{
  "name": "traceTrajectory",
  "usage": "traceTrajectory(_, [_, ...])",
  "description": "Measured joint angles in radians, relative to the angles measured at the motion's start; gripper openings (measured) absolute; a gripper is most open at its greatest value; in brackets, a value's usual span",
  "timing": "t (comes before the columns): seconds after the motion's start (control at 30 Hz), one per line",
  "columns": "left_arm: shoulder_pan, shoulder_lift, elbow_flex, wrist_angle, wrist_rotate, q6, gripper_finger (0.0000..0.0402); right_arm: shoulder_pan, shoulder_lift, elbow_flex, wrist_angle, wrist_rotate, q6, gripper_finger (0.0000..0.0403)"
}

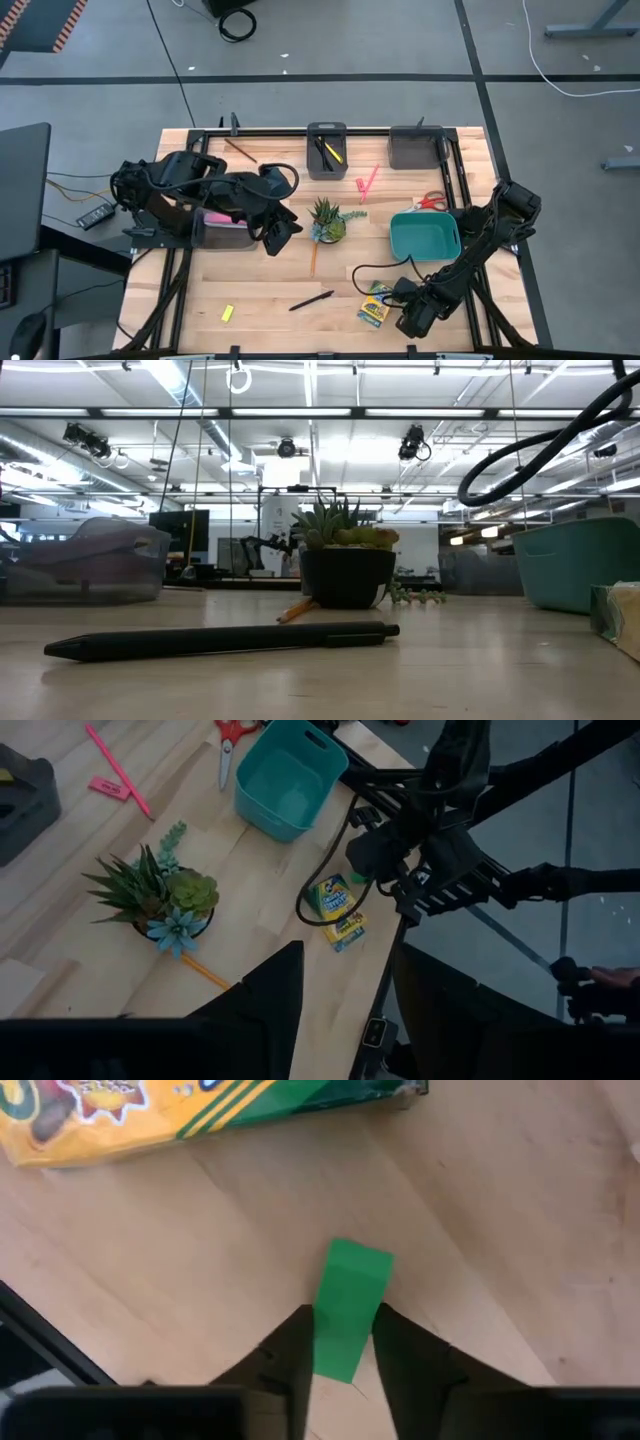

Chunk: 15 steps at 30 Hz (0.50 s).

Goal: Sort crayons/erasers/pens/pencils in bins
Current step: Put the green eraser into the green blue bin

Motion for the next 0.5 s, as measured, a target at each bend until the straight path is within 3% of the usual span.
traceTrajectory(0.17, [0.0,0.0,0.0,0.0,0.0,-0.005,0.0162,-0.019,0.0,0.0,-0.012,-0.012,-0.05,0.0051])
traceTrajectory(0.5, [0.0,0.0,0.0,0.001,0.0,-0.002,0.0162,-0.03,-0.035,0.004,-0.05,0.033,-0.059,0.0034])
